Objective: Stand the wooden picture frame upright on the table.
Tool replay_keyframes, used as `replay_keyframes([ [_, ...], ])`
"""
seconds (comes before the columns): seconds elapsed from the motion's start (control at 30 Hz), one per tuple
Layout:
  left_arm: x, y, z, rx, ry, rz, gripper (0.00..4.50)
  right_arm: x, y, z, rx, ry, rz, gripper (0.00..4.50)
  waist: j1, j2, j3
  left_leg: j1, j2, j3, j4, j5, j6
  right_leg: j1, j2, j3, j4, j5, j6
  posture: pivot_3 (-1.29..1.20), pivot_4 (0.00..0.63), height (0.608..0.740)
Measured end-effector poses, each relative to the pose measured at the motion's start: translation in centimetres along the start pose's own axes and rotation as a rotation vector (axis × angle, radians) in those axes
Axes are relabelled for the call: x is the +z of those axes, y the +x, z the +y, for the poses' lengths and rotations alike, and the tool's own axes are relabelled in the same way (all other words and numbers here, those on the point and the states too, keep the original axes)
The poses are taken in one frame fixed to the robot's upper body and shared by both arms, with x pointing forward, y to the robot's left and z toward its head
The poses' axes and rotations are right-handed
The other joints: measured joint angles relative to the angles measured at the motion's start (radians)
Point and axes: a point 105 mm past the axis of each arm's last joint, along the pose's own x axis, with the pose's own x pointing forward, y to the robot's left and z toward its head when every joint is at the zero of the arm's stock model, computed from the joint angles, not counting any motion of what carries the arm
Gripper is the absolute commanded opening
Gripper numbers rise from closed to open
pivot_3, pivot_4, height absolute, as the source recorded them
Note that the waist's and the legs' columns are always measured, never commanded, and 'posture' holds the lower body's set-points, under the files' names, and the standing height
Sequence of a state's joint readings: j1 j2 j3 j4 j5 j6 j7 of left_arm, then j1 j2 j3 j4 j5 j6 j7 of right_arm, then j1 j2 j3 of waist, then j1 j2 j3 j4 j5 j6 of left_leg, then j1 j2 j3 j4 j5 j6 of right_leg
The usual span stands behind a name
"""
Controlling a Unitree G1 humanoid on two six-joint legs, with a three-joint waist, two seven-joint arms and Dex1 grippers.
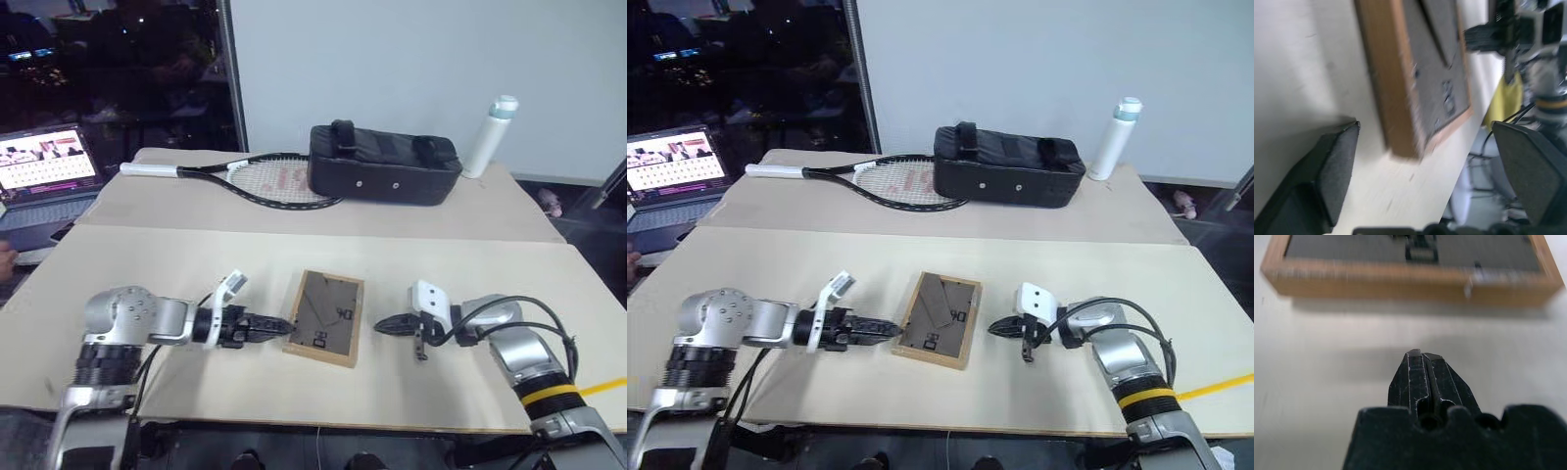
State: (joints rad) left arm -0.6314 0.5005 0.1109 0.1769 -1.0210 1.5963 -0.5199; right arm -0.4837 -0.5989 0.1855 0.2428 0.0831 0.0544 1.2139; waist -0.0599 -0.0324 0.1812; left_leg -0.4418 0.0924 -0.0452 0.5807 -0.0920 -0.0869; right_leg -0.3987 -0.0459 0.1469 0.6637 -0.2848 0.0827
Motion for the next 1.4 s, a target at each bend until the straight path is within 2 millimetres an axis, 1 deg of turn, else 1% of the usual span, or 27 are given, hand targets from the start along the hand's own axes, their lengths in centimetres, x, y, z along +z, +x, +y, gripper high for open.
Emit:
replay_keyframes([
  [0.1, 0.1, 1.7, -0.6, -0.035, -0.02, 0.001, 4.46, 0.4, 0.7, 0.5, 0.007, 0.003, -0.018, 0.0, 0.012, 0.0, 0.0, 0.0, -0.001, -0.002, 0.0, 0.0, 0.0, 0.002, 0.0, 0.0, -0.001, -0.001, 0.001, 0.0, 0.15, 0.721],
  [0.2, 0.2, 2.8, -1.1, -0.045, -0.027, -0.005, 4.46, 0.7, 1.1, 0.8, 0.006, 0.01, -0.026, 0.0, 0.019, 0.0, 0.0, 0.0, -0.003, -0.004, 0.0, 0.0, 0.0, 0.004, -0.001, -0.001, -0.002, -0.001, 0.001, 0.0, 0.15, 0.721],
  [0.27, 0.0, 3.1, -1.2, -0.042, -0.025, -0.003, 4.46, 1.0, 1.2, 1.0, 0.009, 0.002, -0.03, 0.0, 0.02, 0.0, 0.0, 0.0, -0.004, -0.005, 0.0, 0.0, 0.0, 0.005, -0.002, -0.002, -0.003, -0.001, 0.001, 0.0, 0.15, 0.721],
  [0.4, -0.7, 3.0, -1.3, -0.063, -0.033, 0.004, 4.46, 0.7, 1.1, 1.1, 0.006, 0.004, -0.022, 0.0, 0.019, 0.0, -0.001, 0.0, -0.004, -0.006, -0.001, -0.001, -0.001, 0.006, -0.002, -0.003, -0.004, -0.001, 0.001, 0.0, 0.15, 0.721],
  [0.47, -0.7, 2.8, -1.2, -0.07, -0.051, 0.001, 3.93, 0.7, 1.0, 1.1, 0.004, 0.004, -0.02, 0.0, 0.017, 0.0, -0.001, 0.0, -0.004, -0.007, -0.001, -0.001, -0.001, 0.006, -0.002, -0.004, -0.004, -0.002, 0.001, 0.0, 0.15, 0.721],
  [0.5, -0.5, 2.6, -1.0, -0.065, -0.069, -0.012, 3.77, 0.7, 1.0, 1.1, 0.004, 0.004, -0.019, 0.0, 0.015, 0.0, -0.001, 0.0, -0.004, -0.007, -0.001, -0.001, -0.001, 0.006, -0.002, -0.004, -0.004, -0.002, 0.001, 0.0, 0.15, 0.721],
  [0.57, -0.3, 2.6, -0.4, -0.051, -0.103, -0.017, 2.89, 0.7, 1.0, 1.1, 0.003, 0.012, -0.022, 0.0, 0.012, 0.0, -0.001, 0.0, -0.004, -0.007, -0.001, -0.001, -0.001, 0.005, -0.001, -0.004, -0.003, -0.002, 0.001, 0.0, 0.15, 0.721],
  [0.6, -0.3, 2.6, -0.3, -0.046, -0.116, -0.015, 2.62, 0.7, 1.0, 1.1, 0.003, 0.015, -0.022, 0.0, 0.012, 0.0, -0.001, 0.0, -0.004, -0.007, -0.001, -0.001, -0.001, 0.005, -0.001, -0.004, -0.003, -0.002, 0.001, 0.0, 0.15, 0.721],
  [0.63, -0.2, 2.6, -0.2, -0.045, -0.126, -0.015, 2.11, 0.6, 0.9, 1.0, 0.001, 0.02, -0.021, 0.0, 0.012, 0.0, -0.001, 0.0, -0.004, -0.008, -0.001, -0.001, -0.001, 0.005, -0.001, -0.004, -0.003, -0.002, 0.001, 0.0, 0.15, 0.721],
  [0.7, 0.5, 2.5, -0.6, -0.065, -0.128, -0.028, 1.48, 0.5, 0.5, 0.8, -0.008, 0.037, -0.012, 0.0, 0.014, -0.001, 0.0, -0.001, -0.004, -0.008, -0.001, -0.001, -0.001, 0.005, -0.001, -0.004, -0.003, -0.002, 0.001, 0.0, 0.15, 0.721],
  [0.73, 0.9, 2.5, -0.9, -0.078, -0.122, -0.035, 1.17, 0.4, 0.0, 0.5, -0.02, 0.042, -0.007, 0.0, 0.014, -0.001, 0.0, -0.002, -0.004, -0.008, -0.001, -0.001, -0.001, 0.005, -0.002, -0.004, -0.004, -0.002, 0.001, 0.0, 0.15, 0.721],
  [0.87, 1.8, 1.5, -1.4, -0.09, -0.103, -0.064, 1.15, 0.4, -3.8, -1.5, -0.1, 0.08, 0.022, 0.0, 0.016, -0.001, 0.0, -0.004, -0.004, -0.008, -0.001, -0.001, -0.001, 0.003, -0.002, -0.004, -0.004, -0.002, 0.001, 0.0, 0.15, 0.721],
  [0.9, 2.1, 1.0, -1.5, -0.084, -0.094, -0.073, 1.15, 1.2, -5.0, -2.4, -0.138, 0.114, -0.007, 0.0, 0.013, -0.001, 0.0, -0.004, -0.004, -0.008, -0.002, -0.001, -0.001, 0.002, -0.002, -0.004, -0.004, -0.002, 0.001, 0.0, 0.15, 0.721],
  [0.97, 2.6, 0.6, -1.9, -0.075, -0.061, -0.076, 1.15, 3.7, -6.1, -4.0, -0.178, 0.151, -0.094, 0.0, 0.004, -0.001, 0.001, -0.005, -0.004, -0.008, -0.003, 0.0, -0.001, -0.001, -0.001, -0.004, -0.001, -0.002, 0.0, 0.0, 0.15, 0.721],
  [1.03, 3.1, 0.4, -2.9, -0.084, -0.002, -0.077, 1.15, 6.8, -6.4, -4.8, -0.172, 0.178, -0.195, 0.6, -0.002, -0.001, 0.001, -0.005, -0.004, -0.009, -0.004, 0.0, -0.002, -0.002, -0.001, -0.004, -0.001, -0.002, 0.0, 0.0, 0.15, 0.721],
  [1.07, 3.2, 0.4, -3.5, -0.09, 0.033, -0.069, 1.15, 8.1, -6.3, -5.0, -0.155, 0.204, -0.236, 0.74, -0.004, -0.001, 0.001, -0.005, -0.004, -0.009, -0.004, 0.0, -0.002, -0.002, -0.001, -0.004, -0.001, -0.002, 0.0, 0.0, 0.15, 0.721],
  [1.1, 3.2, 0.6, -4.7, -0.112, 0.087, -0.053, 1.15, 9.4, -5.8, -4.8, -0.117, 0.236, -0.279, 1.13, -0.005, -0.001, 0.001, -0.005, -0.004, -0.009, -0.004, 0.0, -0.002, -0.001, -0.001, -0.004, -0.001, -0.002, 0.0, 0.0, 0.15, 0.721],
  [1.13, 3.3, 0.7, -5.6, -0.136, 0.125, -0.04, 1.15, 10.0, -5.4, -4.5, -0.089, 0.258, -0.299, 1.47, -0.004, -0.001, 0.001, -0.005, -0.004, -0.009, -0.004, 0.0, -0.002, -0.001, -0.001, -0.004, -0.001, -0.002, 0.0, 0.0, 0.15, 0.721],
  [1.17, 3.3, 0.8, -6.4, -0.158, 0.159, -0.033, 1.15, 10.3, -4.9, -4.4, -0.069, 0.301, -0.317, 1.84, -0.003, -0.001, 0.001, -0.006, -0.004, -0.009, -0.004, 0.0, -0.002, -0.001, -0.002, -0.004, -0.001, -0.002, 0.0, 0.0, 0.15, 0.721],
  [1.2, 3.4, 0.8, -6.6, -0.153, 0.177, -0.03, 1.15, 10.4, -4.5, -4.4, -0.062, 0.328, -0.325, 2.15, -0.001, -0.001, 0.001, -0.006, -0.005, -0.009, -0.004, 0.0, -0.002, -0.002, -0.002, -0.004, -0.001, -0.002, 0.0, 0.0, 0.15, 0.721],
  [1.23, 3.5, 0.6, -6.6, -0.138, 0.185, -0.03, 1.15, 10.6, -4.2, -4.3, -0.05, 0.352, -0.329, 2.54, -0.001, -0.001, 0.001, -0.008, -0.005, -0.009, -0.004, 0.0, -0.002, -0.004, -0.002, -0.004, -0.001, -0.002, 0.0, 0.0, 0.15, 0.721],
  [1.3, 3.4, 0.4, -6.5, -0.108, 0.213, -0.023, 1.15, 10.7, -3.9, -4.1, -0.026, 0.397, -0.33, 3.17, 0.0, -0.001, 0.001, -0.012, -0.005, -0.01, -0.004, 0.0, -0.002, -0.007, -0.002, -0.005, 0.0, -0.002, 0.0, 0.0, 0.15, 0.721],
  [1.4, 2.9, 0.3, -6.5, -0.074, 0.255, 0.0, 1.15, 11.2, -3.5, -3.7, 0.017, 0.455, -0.345, 4.27, 0.001, -0.001, 0.001, -0.012, -0.005, -0.01, -0.004, 0.0, -0.002, -0.007, -0.002, -0.005, -0.001, 0.001, -0.005, 0.0, 0.15, 0.721],
])
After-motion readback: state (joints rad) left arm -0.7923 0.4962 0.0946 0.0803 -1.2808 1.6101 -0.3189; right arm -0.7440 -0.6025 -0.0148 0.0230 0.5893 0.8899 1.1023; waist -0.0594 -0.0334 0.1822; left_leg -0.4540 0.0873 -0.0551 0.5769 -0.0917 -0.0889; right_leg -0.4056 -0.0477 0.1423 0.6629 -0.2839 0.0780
